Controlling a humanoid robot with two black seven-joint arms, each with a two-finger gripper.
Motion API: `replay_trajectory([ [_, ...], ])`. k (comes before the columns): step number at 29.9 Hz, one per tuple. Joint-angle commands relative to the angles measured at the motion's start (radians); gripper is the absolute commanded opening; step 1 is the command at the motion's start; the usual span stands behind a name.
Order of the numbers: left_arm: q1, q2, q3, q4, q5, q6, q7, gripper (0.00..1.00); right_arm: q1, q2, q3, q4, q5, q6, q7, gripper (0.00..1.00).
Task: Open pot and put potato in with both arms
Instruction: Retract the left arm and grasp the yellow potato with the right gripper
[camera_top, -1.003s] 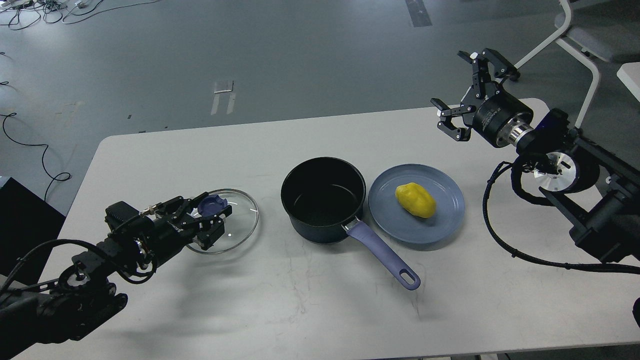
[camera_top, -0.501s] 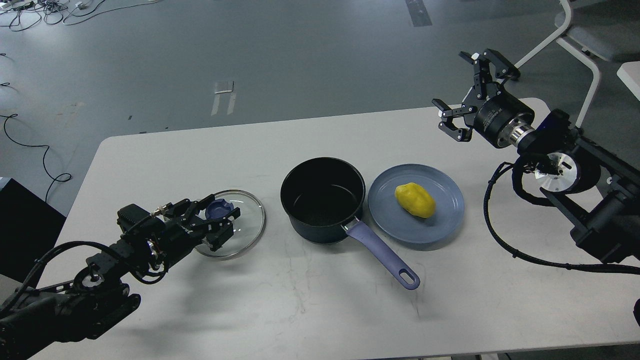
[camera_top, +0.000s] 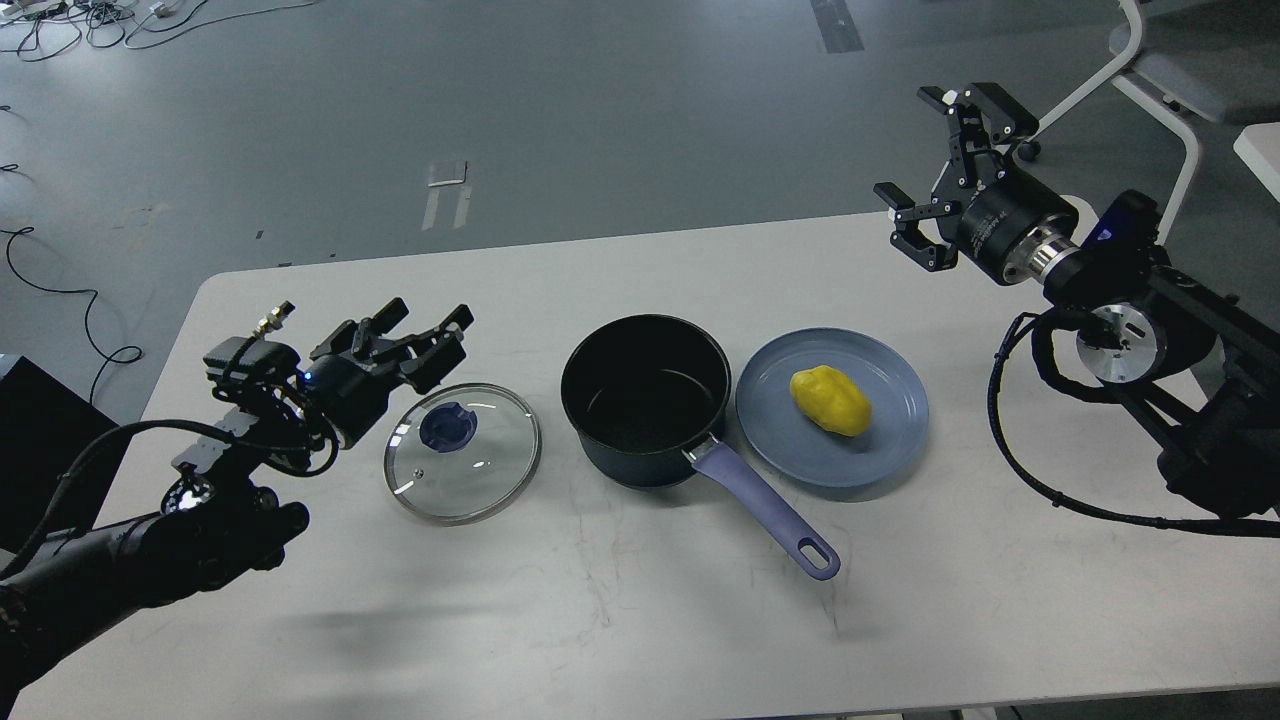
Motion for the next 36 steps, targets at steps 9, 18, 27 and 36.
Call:
replay_trajectory([
  [9,-0.187,0.005,-0.153,0.010,-0.966,-0.547,0.199,0.98,0.110,-0.223,-0.329,0.133,-0.582,0.001,0.149,1.00],
  [18,-0.179,0.007,-0.329,-0.005,-1.085,-0.666,0.395,0.98,0.195,-0.267,-0.604,0.115,-1.003,-0.011,0.238,1.00],
  [27,-0.178,0.015,-0.349,-0.036,-1.101,-0.725,0.421,0.98,0.219,-0.176,-0.767,-0.036,-1.173,-0.152,0.312,1.00],
  [36,-0.164,0.019,-0.346,-0.036,-1.097,-0.717,0.398,0.98,0.238,-0.090,-0.851,-0.142,-1.178,-0.168,0.312,0.99],
])
